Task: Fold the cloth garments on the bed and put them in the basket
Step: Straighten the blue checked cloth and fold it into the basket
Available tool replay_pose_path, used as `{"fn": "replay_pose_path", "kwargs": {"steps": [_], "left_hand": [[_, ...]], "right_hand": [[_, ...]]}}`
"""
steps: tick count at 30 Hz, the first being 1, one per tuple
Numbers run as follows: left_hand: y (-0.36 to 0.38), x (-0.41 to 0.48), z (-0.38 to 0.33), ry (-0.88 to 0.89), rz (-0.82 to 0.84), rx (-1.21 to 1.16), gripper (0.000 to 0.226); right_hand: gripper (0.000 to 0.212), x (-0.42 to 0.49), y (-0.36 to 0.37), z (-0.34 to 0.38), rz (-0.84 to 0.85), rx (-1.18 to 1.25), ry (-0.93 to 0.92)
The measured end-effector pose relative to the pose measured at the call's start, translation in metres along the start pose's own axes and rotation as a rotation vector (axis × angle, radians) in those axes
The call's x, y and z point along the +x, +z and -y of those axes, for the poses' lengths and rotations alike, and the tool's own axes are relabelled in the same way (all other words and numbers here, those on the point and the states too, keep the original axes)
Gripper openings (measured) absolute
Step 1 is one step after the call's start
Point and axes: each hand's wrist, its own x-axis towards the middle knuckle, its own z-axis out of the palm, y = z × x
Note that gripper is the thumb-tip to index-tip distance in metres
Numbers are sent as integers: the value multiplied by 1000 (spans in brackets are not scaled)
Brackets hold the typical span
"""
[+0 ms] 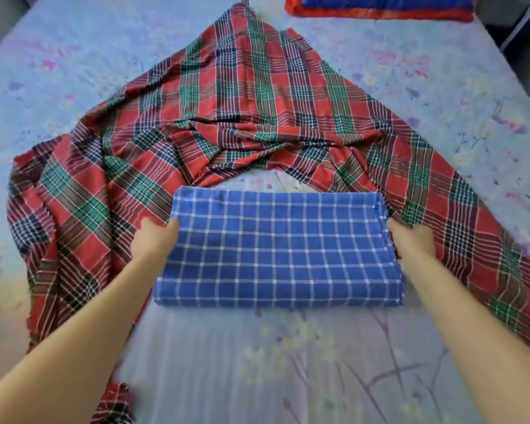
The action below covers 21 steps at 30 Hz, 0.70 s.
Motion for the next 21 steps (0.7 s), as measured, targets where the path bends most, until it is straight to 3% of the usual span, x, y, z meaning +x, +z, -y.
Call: {"fn": "replay_pose_path", "kwargs": {"steps": [3, 6, 8, 13, 15, 18, 21], "left_hand": [[15, -29, 51, -61, -4, 44, 55], [24, -53, 74, -131, 32, -143, 51], [23, -58, 70, -134, 15, -229, 48], [-17, -84, 74, 22, 65, -224, 34], [-36, -96, 101, 15, 142, -112, 37], [-48, -118, 150, 18, 184, 254, 38], [-35, -140, 181, 130, -48, 582, 37]], "right_hand": [[63, -12, -6, -65, -49, -166, -28], [40, -19, -4, -90, 135, 67, 96], [34, -20, -5, -90, 237, 196, 84], [38, -37, -54, -96, 362, 73, 142], [50, -57, -84, -125, 497, -32, 272], [75, -91, -101, -198, 645, -155, 460], [44, -114, -95, -238, 576, -137, 453]]}}
